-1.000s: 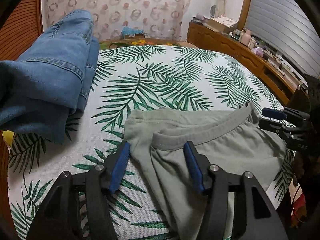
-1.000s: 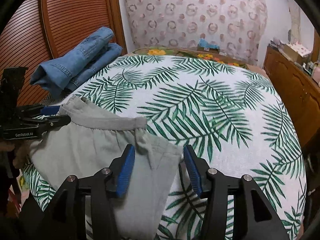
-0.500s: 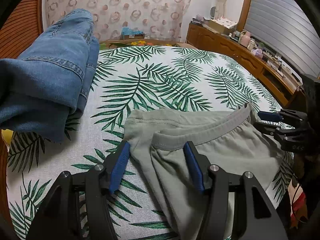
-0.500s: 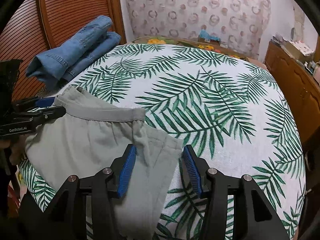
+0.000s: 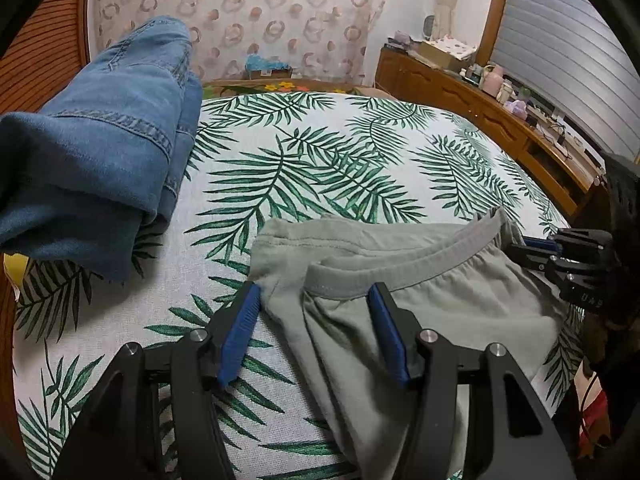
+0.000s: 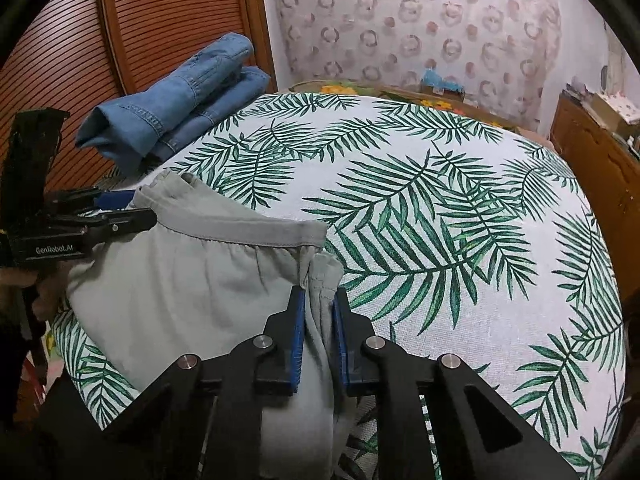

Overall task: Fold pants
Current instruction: 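Close the right gripper on the garment edge beside the waistband, then close the left gripper on the garment edge while the right gripper holds it, then lift the folded garment with both grippers and carry it onto the blue jeans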

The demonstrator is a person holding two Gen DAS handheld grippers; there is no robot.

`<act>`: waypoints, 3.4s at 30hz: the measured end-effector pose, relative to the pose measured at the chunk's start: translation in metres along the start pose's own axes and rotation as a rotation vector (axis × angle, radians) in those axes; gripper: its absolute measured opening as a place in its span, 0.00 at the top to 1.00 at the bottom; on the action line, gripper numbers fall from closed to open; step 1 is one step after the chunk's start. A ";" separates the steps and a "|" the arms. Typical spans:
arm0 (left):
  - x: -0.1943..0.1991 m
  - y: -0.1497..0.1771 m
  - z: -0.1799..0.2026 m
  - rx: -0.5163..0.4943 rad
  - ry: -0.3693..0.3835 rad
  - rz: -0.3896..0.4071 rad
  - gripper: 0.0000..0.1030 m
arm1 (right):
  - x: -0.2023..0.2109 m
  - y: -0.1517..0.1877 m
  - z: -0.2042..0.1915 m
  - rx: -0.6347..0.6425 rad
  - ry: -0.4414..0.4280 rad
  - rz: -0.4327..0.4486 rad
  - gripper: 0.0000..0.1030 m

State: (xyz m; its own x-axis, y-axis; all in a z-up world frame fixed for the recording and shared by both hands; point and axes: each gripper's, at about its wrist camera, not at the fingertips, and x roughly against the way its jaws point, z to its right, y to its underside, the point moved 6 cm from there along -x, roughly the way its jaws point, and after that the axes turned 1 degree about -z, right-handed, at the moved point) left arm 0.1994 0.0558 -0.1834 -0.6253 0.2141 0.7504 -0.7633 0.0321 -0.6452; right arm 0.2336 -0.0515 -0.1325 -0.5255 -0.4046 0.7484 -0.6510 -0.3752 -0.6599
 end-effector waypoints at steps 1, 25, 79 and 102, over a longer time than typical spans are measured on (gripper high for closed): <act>0.000 0.000 -0.001 0.007 0.001 -0.002 0.44 | -0.001 0.000 0.000 -0.002 -0.002 0.001 0.87; -0.006 -0.005 -0.010 0.182 0.012 0.013 0.58 | 0.004 0.002 -0.001 -0.010 -0.007 0.006 0.87; 0.160 -0.080 0.022 -0.043 0.008 0.432 0.87 | 0.116 -0.069 -0.027 0.113 0.009 0.383 0.92; 0.144 -0.129 -0.098 0.097 -0.134 0.463 0.87 | 0.022 -0.190 -0.017 0.256 -0.100 0.373 0.92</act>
State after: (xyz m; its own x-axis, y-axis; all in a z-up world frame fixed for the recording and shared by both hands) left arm 0.2237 0.1778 -0.0064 -0.9132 0.0565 0.4036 -0.4075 -0.1294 -0.9040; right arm 0.3361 0.0253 0.0099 -0.6341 -0.6249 0.4553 -0.2646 -0.3779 -0.8872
